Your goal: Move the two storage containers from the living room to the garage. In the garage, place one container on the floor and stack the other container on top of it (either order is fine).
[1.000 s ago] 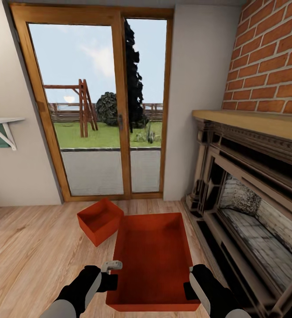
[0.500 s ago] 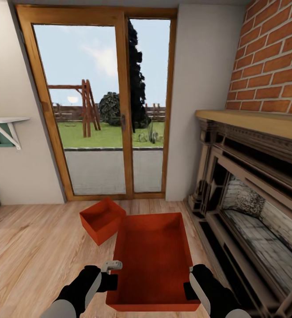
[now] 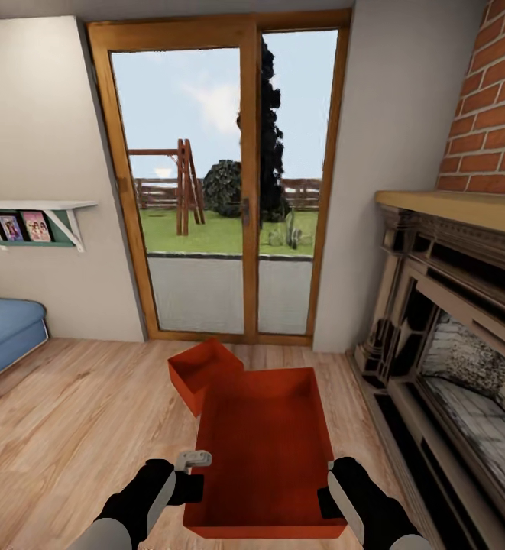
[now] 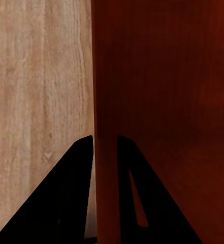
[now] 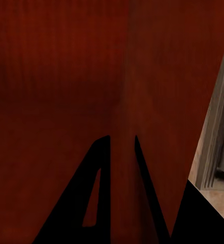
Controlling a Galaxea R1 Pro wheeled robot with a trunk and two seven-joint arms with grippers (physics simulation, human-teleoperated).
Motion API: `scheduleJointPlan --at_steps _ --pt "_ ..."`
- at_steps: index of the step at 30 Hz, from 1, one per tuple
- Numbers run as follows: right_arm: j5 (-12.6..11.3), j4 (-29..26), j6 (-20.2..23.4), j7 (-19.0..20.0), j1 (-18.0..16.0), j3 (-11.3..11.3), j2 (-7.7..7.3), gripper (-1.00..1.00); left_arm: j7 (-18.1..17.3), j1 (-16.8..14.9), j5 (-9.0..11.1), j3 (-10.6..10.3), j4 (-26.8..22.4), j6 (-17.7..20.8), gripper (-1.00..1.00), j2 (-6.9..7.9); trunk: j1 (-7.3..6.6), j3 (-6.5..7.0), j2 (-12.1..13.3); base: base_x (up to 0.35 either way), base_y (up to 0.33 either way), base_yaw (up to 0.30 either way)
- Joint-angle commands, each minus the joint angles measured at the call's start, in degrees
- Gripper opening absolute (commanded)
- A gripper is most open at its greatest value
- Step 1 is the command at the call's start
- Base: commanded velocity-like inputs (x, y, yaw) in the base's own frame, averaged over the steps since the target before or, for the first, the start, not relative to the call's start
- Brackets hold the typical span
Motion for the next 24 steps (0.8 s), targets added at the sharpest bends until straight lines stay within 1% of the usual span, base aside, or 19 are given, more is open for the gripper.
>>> scheduleJointPlan --at_steps 1,10,24 --pt "-3.4 -0.1 -0.5 -0.2 -0.1 0.1 0.76 -1.0 -0.1 0.0 0.8 0.0 0.0 0.4 -1.0 -0.11 0.0 -0.07 0.0 0.0 0.0 0.112" --pt "-3.4 -0.5 -0.5 -0.2 -0.1 0.1 0.76 -1.0 -0.2 0.0 0.8 0.0 0.0 0.4 -1.0 -0.11 0.0 -0.07 0.0 0.0 0.0 0.029" --pt "-3.4 -0.4 -0.5 -0.2 -0.1 0.1 0.76 -1.0 -0.2 0.0 0.8 0.1 0.0 0.4 -1.0 -0.11 0.0 -0.07 0.0 0.0 0.0 0.266"
